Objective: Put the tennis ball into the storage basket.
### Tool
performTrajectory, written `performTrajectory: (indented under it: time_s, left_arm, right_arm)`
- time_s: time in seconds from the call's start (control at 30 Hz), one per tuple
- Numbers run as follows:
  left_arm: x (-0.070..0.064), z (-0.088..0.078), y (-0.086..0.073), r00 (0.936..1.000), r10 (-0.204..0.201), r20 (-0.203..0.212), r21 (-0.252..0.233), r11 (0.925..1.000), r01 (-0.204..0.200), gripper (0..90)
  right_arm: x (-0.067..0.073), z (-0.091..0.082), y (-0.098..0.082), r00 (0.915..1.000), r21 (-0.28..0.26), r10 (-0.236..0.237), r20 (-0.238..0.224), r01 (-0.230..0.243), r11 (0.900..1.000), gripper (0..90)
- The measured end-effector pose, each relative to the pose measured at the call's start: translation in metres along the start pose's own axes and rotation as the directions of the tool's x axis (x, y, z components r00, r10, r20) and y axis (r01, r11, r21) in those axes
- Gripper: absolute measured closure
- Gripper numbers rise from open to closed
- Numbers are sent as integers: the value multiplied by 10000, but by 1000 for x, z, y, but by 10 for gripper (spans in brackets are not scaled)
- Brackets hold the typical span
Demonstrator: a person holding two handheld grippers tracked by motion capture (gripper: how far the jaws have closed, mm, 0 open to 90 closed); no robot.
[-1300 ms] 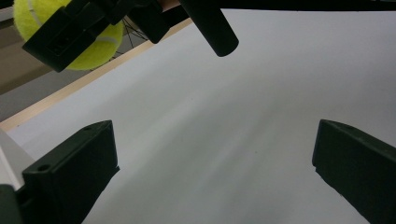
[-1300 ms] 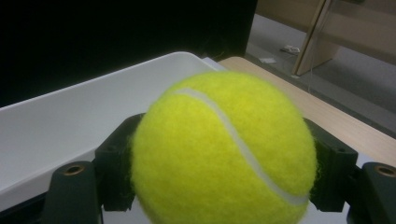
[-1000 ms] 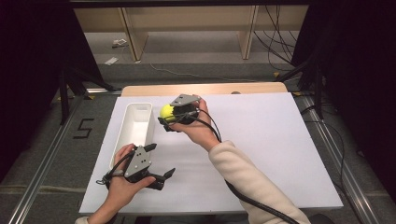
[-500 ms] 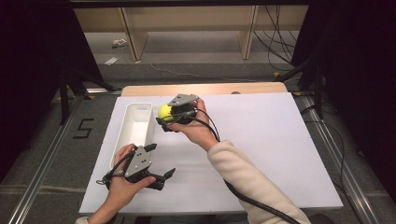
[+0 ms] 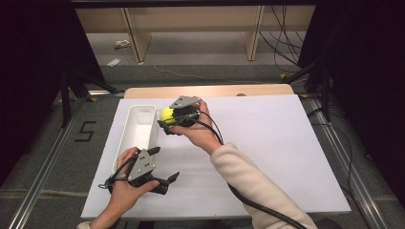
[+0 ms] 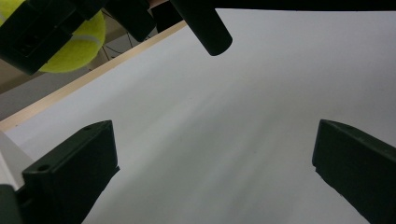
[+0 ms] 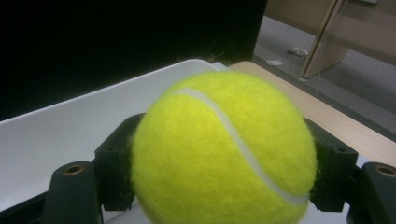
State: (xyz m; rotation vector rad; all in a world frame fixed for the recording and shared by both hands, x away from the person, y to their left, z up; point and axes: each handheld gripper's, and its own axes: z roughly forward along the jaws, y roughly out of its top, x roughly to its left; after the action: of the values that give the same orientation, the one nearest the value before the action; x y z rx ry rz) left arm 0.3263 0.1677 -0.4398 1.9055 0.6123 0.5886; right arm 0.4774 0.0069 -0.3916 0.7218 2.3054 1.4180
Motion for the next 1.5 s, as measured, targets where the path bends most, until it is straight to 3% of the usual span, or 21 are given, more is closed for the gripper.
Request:
performTrajectory:
  time_s: [1.5]
  left_arm:
    - [0,0,1,9999,121,-20,6,9999,-121,0]
  right_arm:
    - [12,10,8,9995,0,-133,-280,133,9999,269]
